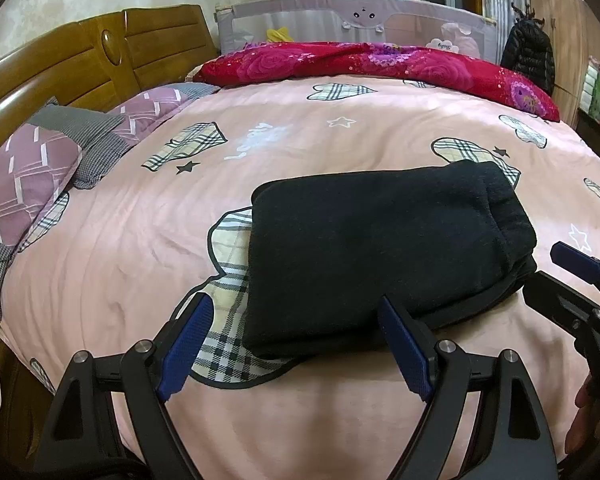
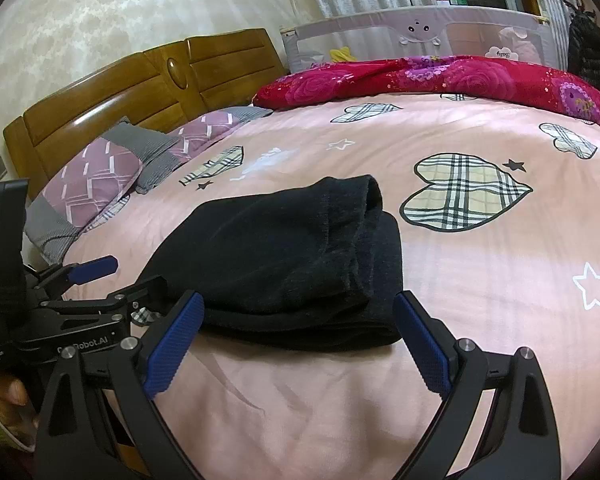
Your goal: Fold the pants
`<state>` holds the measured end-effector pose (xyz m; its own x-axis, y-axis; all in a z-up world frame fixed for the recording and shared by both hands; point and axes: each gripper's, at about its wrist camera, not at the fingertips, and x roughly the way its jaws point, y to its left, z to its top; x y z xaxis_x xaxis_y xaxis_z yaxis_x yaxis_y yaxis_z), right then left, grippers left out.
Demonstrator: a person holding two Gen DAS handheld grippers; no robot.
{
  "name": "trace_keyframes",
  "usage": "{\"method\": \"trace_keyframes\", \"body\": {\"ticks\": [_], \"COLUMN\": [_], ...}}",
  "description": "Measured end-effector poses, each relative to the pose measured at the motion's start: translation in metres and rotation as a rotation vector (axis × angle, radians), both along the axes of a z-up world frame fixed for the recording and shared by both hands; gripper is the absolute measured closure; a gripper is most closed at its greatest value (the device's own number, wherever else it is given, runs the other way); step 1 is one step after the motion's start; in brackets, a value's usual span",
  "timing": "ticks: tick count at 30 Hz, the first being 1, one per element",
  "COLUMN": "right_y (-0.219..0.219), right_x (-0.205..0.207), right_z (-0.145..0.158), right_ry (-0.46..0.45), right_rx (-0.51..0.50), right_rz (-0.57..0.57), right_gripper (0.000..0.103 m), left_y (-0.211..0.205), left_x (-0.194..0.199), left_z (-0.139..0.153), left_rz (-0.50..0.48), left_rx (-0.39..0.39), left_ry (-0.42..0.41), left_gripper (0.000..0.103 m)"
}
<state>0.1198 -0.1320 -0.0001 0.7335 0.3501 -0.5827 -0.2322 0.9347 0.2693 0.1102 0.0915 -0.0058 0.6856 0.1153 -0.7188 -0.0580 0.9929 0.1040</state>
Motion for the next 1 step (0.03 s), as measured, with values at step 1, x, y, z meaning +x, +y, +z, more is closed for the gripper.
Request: {"method": "trace_keyframes", "body": {"ticks": [1], "right_y": [0.0], "right_x": [-0.0001], "right_z": [-0.0002], "right_ry": [0.001], "right_rx": [0.001], "right_rz": [0.0], "right_gripper": [0.008], "left_y": [-0.0007], "left_x": [0.0002], "left_z": [0.0004], "left_rz": [0.001], "left_rx": [0.0], "left_ry": [0.001], "left_gripper": [0.018]}}
